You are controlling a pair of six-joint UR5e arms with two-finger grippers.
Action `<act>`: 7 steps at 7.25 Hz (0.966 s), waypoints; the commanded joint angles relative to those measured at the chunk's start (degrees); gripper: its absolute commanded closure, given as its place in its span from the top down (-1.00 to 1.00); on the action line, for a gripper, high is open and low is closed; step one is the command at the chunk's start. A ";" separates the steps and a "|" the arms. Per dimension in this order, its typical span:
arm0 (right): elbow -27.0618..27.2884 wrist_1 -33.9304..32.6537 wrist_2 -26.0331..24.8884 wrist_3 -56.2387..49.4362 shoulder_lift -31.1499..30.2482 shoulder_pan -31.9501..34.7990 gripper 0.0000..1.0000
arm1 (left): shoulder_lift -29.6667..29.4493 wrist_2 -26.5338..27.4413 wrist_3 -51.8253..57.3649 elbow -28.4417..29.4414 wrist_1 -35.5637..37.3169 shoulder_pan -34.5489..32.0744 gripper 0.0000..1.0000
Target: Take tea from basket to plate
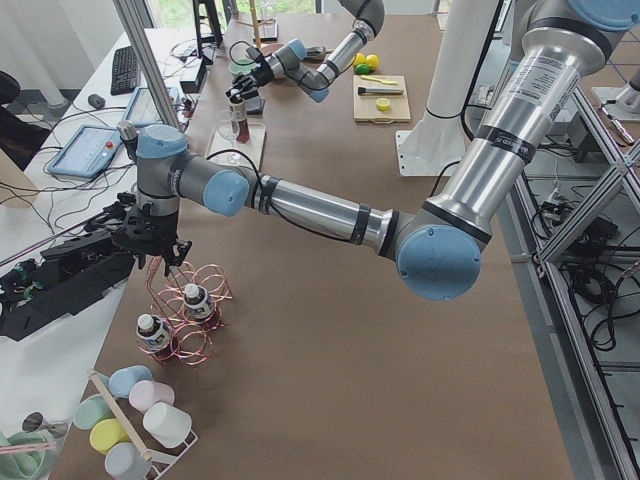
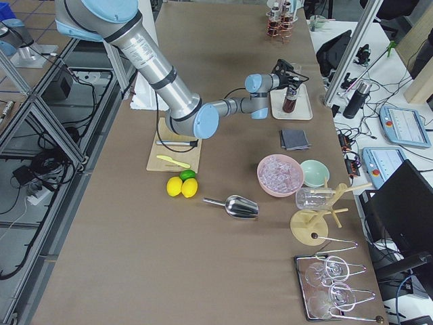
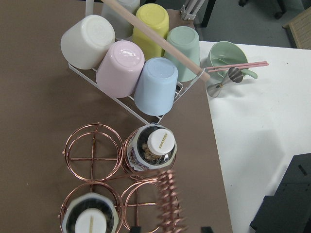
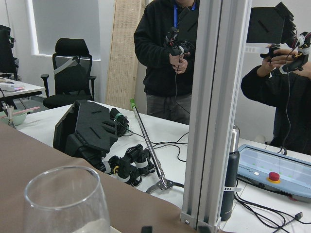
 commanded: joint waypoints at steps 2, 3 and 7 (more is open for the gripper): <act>0.37 -0.20 -0.15 -0.44 0.01 -0.05 0.12 | 0.30 -2.57 0.42 -2.61 0.41 -3.28 0.96; 1.50 -0.37 0.11 -0.35 -0.08 0.04 0.79 | 2.48 -6.24 7.03 -4.63 0.50 -4.85 0.94; 11.22 -7.90 14.28 0.18 -1.56 8.52 0.98 | 27.08 -17.78 50.22 -27.93 1.82 -6.80 0.93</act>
